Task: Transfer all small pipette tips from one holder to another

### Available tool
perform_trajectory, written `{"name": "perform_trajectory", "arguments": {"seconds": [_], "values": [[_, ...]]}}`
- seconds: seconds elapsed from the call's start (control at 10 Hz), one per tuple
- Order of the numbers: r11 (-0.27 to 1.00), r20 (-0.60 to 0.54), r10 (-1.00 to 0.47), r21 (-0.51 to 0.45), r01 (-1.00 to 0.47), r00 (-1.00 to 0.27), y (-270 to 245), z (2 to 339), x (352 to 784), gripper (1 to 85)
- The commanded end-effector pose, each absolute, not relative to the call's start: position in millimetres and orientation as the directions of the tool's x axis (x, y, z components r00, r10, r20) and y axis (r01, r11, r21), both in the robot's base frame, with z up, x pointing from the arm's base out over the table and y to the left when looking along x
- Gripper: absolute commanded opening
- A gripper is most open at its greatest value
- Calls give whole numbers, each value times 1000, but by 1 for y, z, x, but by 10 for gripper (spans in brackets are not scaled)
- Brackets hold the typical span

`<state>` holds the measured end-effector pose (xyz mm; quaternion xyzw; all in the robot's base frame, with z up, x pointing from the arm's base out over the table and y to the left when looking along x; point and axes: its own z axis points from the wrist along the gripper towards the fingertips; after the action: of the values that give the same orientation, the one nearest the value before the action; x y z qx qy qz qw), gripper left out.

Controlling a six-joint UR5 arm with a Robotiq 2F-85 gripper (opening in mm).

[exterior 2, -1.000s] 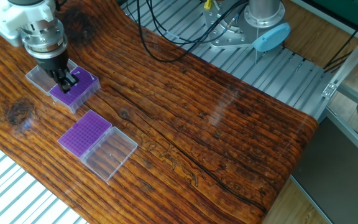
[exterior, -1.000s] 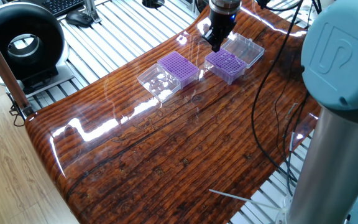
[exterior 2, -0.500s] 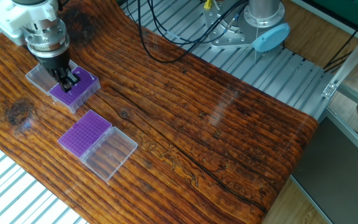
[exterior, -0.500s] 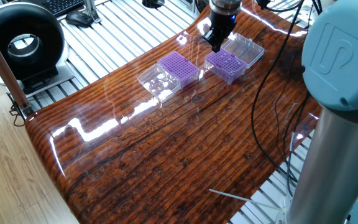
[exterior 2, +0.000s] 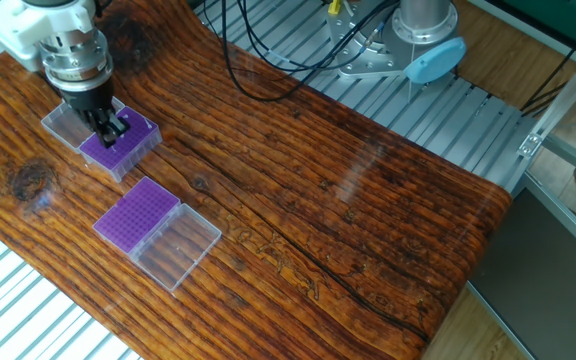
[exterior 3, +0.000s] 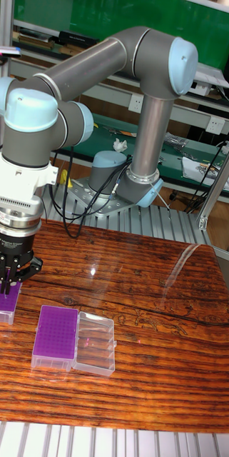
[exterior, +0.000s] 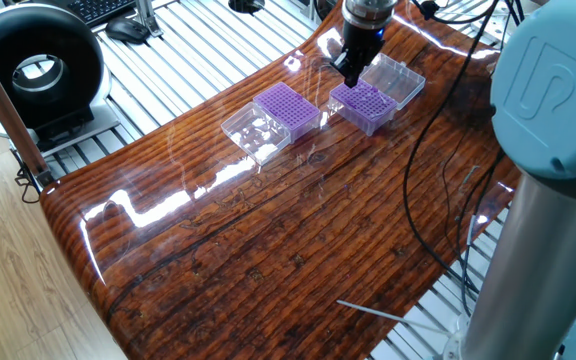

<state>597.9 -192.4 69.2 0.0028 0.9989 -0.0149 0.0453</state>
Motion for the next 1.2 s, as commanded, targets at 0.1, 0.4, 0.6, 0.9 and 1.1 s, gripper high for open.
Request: {"name": "perform_trajectory", "arguments": {"seconds": [0.1,0.4,0.6,0.9,1.1], "values": [[1000,-104,7,-9,7,-995,-190,71,600,10],[1000,-113,4,-5,4,-994,-190,72,602,10],[1000,-117,0,-2,0,-993,-190,71,603,10],[1000,-117,-1,-7,0,-993,-192,69,603,10],[1000,-120,-2,-4,-2,-993,-194,67,603,10]]}}
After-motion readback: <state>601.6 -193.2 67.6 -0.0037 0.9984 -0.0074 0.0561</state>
